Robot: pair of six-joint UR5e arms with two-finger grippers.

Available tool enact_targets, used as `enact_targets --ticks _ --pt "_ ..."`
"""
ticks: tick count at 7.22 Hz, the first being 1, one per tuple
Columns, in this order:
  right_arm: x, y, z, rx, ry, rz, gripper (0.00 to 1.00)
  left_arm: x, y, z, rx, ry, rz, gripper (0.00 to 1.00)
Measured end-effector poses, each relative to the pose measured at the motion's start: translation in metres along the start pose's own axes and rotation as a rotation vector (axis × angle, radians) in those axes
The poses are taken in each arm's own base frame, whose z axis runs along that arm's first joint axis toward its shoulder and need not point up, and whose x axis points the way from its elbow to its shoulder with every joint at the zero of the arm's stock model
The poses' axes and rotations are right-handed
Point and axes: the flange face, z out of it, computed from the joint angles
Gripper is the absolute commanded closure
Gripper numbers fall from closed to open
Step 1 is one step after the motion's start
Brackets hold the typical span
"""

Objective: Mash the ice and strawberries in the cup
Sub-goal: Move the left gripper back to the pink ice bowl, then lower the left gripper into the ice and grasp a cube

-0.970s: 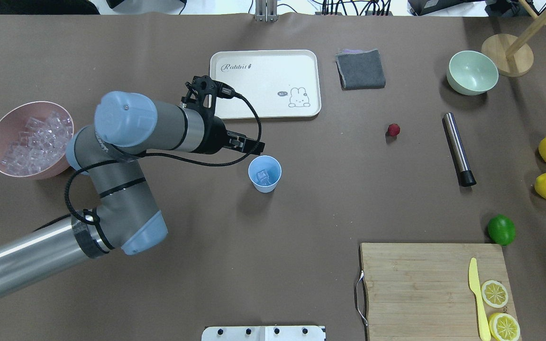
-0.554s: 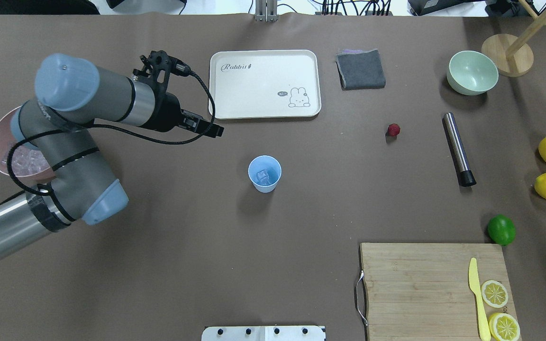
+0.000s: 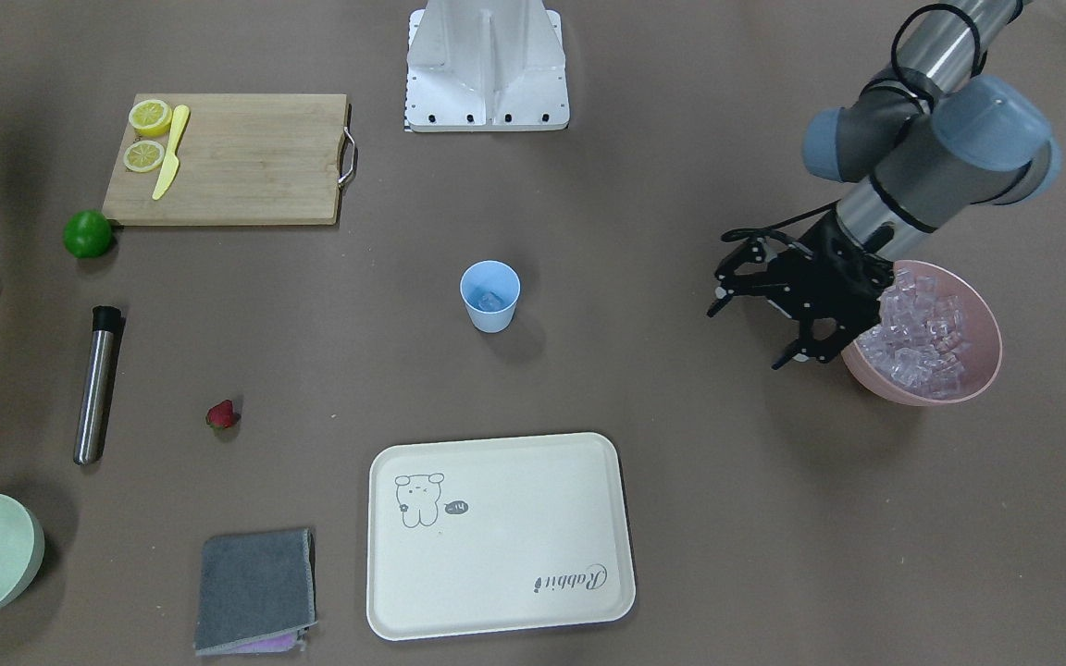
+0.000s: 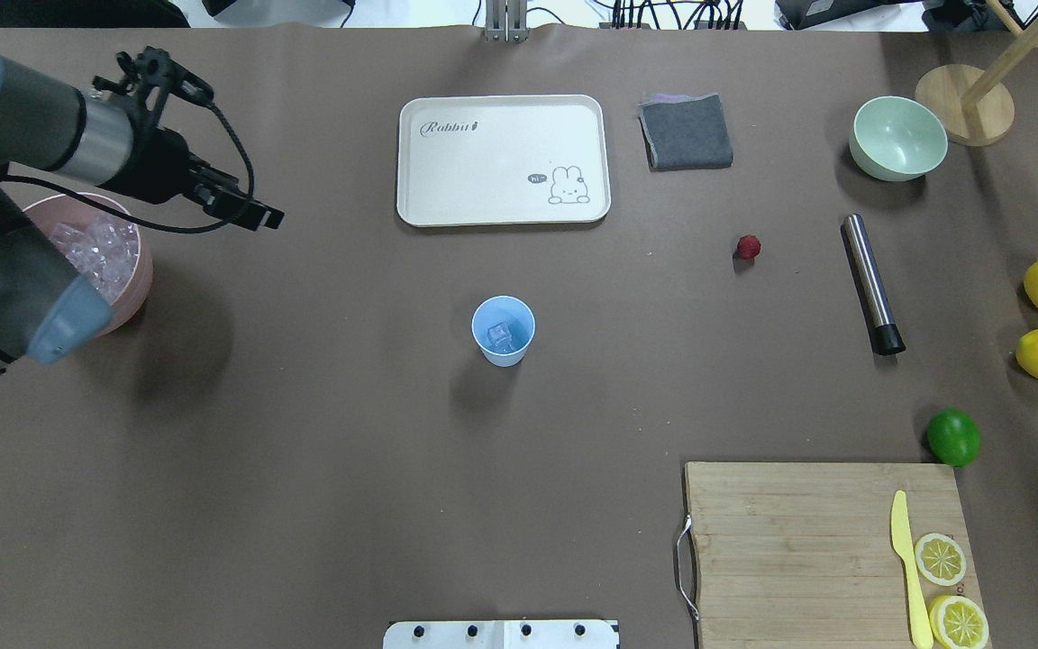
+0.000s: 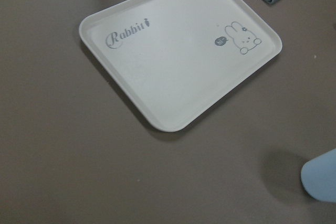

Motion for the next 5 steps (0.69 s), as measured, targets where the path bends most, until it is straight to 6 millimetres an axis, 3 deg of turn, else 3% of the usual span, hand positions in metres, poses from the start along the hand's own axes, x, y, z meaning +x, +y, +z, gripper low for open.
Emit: enact_targets --ticks 2,5 --pt "0.001 0.001 0.001 -0.004 -0.002 0.004 0.0 -0.058 0.034 -0.035 -0.036 -0.021 0.061 0.07" --pt "0.006 0.007 0.004 -0.015 -0.004 0.013 0.0 -0.11 0.074 -0.037 -0.099 -0.047 0.107 0.04"
